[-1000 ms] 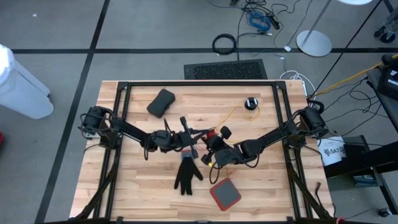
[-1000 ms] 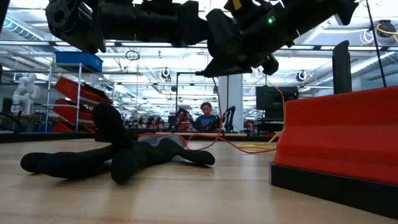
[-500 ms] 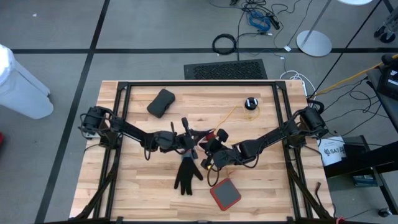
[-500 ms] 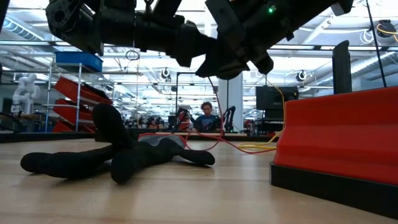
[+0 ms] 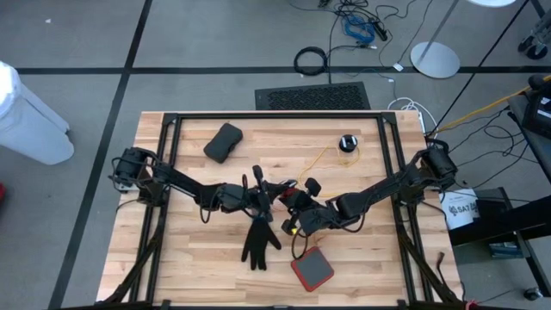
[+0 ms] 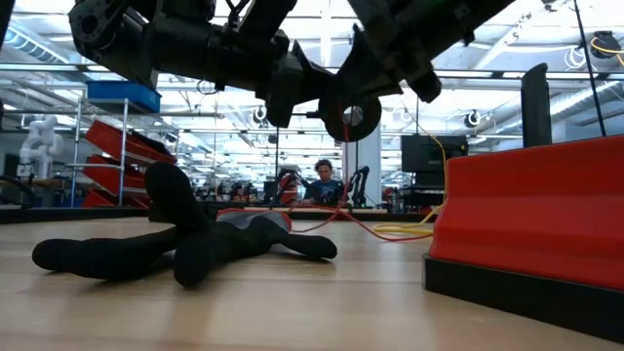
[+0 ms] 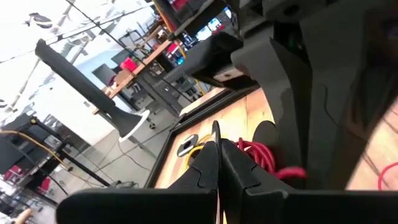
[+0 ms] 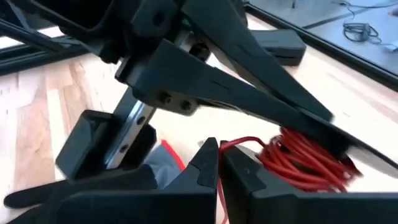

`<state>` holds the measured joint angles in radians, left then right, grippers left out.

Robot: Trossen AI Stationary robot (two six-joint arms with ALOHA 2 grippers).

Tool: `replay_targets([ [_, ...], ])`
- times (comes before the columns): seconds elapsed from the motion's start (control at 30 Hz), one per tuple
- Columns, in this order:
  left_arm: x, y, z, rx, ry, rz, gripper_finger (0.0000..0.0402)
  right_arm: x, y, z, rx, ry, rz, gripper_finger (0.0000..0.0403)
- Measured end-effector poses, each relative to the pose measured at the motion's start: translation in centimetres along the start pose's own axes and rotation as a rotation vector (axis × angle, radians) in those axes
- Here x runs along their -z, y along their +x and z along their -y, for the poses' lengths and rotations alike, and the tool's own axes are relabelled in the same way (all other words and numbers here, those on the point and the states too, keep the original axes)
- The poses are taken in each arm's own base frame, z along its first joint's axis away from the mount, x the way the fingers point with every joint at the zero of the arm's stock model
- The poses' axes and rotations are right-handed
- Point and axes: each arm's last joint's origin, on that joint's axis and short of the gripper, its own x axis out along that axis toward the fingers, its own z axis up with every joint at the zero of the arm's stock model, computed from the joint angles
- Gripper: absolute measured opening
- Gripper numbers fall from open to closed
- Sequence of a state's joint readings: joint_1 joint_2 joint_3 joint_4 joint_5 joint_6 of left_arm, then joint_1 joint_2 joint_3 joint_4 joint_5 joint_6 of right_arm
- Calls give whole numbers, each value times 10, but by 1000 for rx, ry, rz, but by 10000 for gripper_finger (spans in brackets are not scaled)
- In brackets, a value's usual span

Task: Coil cords
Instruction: Coil the red wire onto the black spool

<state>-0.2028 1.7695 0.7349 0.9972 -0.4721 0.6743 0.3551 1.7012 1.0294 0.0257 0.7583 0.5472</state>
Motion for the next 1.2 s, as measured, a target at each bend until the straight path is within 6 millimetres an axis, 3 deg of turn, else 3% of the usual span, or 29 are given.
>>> replay_targets([
  [0.5, -6, -5, 7, -7, 96, -14, 0, -15, -41, 29, 7, -43, -177, 0],
  [0.93, -12, -11, 17, 41, 103, 14, 0, -8, -45, 38, 60, -218, -256, 0],
  [1.2, -20, -14, 11, 78, -15, 86, 0, -6, -47, 40, 89, -268, -260, 0],
])
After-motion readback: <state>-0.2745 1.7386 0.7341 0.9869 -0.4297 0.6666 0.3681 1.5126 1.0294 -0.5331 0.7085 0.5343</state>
